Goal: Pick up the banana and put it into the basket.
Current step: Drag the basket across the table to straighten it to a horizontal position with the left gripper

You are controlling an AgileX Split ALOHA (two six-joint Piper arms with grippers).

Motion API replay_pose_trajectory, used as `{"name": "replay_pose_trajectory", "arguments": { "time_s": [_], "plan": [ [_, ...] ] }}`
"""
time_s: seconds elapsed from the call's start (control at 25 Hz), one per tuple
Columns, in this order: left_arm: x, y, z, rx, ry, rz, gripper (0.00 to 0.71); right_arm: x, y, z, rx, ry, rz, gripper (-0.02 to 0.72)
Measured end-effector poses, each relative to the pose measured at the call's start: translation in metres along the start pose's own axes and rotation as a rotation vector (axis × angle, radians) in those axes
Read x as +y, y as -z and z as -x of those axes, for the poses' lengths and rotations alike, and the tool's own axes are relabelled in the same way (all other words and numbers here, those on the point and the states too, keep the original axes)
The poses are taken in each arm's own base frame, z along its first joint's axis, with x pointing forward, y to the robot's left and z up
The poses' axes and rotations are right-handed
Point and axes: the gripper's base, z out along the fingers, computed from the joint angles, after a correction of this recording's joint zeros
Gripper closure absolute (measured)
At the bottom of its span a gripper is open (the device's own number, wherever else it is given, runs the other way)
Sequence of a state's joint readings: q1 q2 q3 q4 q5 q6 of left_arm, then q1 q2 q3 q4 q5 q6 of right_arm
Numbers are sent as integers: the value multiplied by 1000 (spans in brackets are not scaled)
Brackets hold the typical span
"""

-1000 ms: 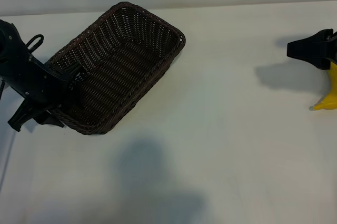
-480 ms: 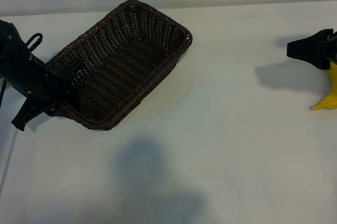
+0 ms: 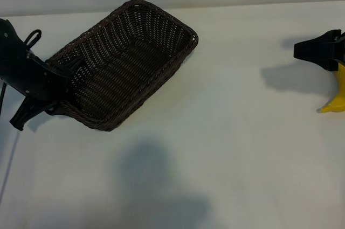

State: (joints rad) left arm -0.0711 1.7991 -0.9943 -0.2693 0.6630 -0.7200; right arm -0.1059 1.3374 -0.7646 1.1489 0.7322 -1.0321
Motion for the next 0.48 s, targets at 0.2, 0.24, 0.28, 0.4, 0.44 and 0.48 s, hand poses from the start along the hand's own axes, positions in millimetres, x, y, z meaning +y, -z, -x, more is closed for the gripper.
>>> {"name": "replay_pose_trajectory", "arguments": {
  "time_s": [0.2,0.24,0.28,0.4,0.44,0.48],
  "plan": [
    [-1,11,-1,-12,-76,-12,546,0,0,0,0,0,0,137],
    [-2,14,-1,-17,-105,-16,546,0,0,0,0,0,0,137],
    [-4,17,-1,-20,-128,-18,546,0,0,0,0,1,0,137],
    [-11,26,2,-31,-227,-34,548,0,0,0,0,1,0,137],
    [-13,29,3,-30,-262,-40,548,0,0,0,0,1,0,137],
    [-16,32,3,-23,-308,-47,548,0,0,0,0,1,0,137]
  ]
}}
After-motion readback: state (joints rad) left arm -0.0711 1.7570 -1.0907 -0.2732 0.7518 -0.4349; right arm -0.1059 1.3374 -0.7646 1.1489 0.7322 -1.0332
